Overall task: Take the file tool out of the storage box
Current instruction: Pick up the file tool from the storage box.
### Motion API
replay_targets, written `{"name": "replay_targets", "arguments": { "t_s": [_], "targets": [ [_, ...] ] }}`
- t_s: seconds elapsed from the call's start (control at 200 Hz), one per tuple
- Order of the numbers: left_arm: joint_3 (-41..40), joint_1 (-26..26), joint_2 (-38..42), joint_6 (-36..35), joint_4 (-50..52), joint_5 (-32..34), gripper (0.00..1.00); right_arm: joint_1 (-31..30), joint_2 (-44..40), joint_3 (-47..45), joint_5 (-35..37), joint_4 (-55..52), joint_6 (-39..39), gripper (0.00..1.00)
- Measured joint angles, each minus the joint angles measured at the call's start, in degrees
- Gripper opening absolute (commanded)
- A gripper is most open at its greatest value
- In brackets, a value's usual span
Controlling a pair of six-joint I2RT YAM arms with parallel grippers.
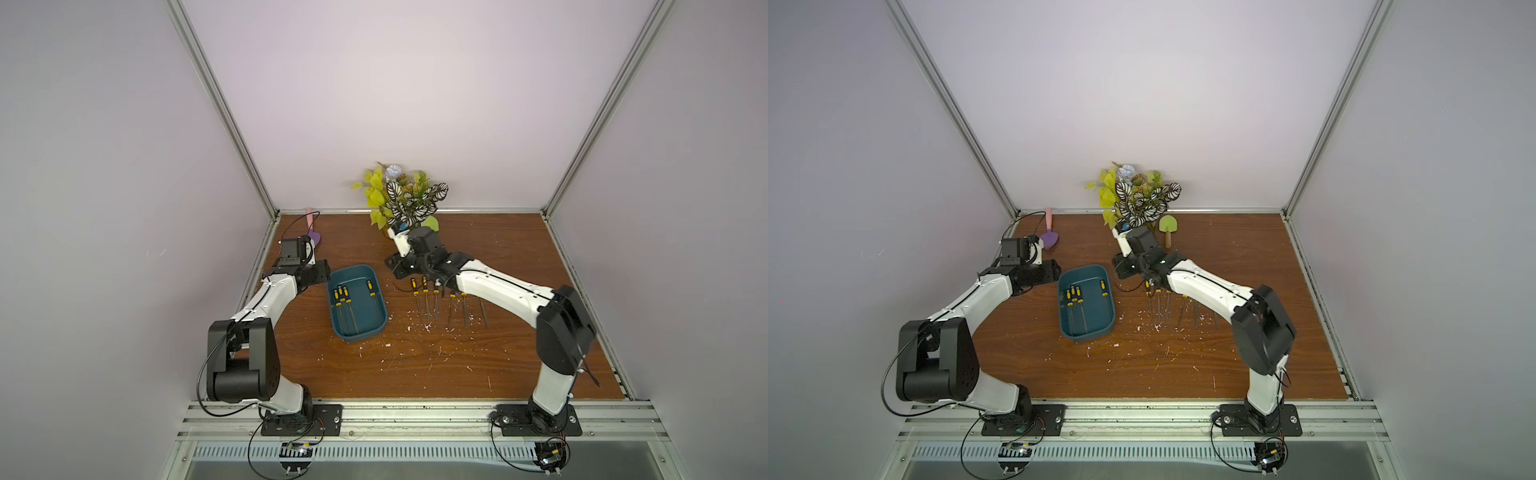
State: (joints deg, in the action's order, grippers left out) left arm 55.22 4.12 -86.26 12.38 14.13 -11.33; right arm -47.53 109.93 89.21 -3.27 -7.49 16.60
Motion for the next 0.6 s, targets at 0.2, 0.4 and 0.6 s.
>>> {"name": "replay_targets", "arguments": {
  "t_s": [0.2, 0.4, 0.6],
  "targets": [
    [0.0, 0.0, 0.1, 0.2, 0.0, 2.1, 0.60, -5.7, 17.7, 15.8, -0.3, -5.1, -0.2, 0.34],
    [-0.1, 0.0, 0.9, 0.4, 0.0, 3.5, 0.60, -7.4, 32.3, 33.0, -0.7, -13.8, -0.3, 0.35],
    [-0.1, 0.0, 1.0, 0.5, 0.0, 3.7, 0.60, -7.6, 40.7, 49.1, -1.1, -21.8, -0.8, 0.35]
  ]
}}
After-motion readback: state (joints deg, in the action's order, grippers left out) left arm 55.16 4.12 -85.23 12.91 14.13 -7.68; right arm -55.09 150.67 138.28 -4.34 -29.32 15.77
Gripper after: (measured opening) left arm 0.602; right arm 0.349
